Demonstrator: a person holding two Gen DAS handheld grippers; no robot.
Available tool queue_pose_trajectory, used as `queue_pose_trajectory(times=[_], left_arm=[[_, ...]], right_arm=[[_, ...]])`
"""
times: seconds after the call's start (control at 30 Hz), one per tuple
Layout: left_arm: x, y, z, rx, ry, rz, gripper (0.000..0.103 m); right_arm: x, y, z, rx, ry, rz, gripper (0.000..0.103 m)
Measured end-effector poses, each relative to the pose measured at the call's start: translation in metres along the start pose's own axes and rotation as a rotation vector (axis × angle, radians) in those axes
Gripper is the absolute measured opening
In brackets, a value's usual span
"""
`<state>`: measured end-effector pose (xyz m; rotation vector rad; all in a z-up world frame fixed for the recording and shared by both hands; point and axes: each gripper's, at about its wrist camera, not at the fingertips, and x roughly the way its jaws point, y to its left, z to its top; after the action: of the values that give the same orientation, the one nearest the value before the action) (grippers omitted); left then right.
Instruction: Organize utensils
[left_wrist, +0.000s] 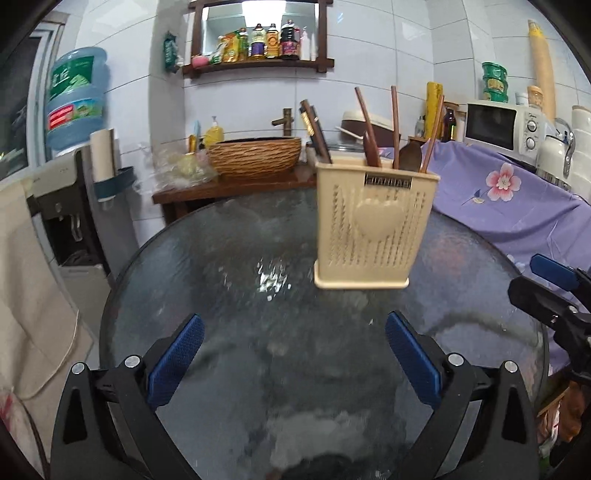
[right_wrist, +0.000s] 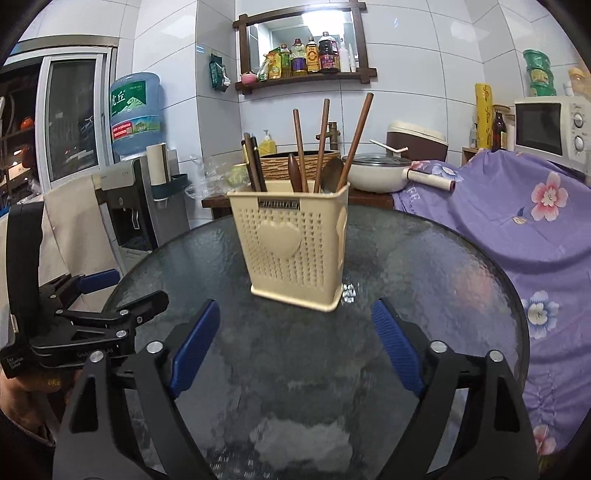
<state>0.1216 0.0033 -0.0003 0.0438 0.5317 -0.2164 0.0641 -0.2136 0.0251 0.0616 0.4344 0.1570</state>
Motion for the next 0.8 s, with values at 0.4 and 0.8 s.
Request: queue_pose_trajectory(times=[0.4,0.8], left_arm=[[-0.081,-0.009,-0.042,-0.027,-0.126,-0.016,0.097],[-0.102,-0.021,-0.044,-0.020,-0.142,-0.023,0.097]], right_arm=[[-0.080,0.025,-0.044,-0.071,-0.079,-0.007,0.095],[-0.105,0.026,-0.041,-0.063,-0.110,-0.011,0.096]])
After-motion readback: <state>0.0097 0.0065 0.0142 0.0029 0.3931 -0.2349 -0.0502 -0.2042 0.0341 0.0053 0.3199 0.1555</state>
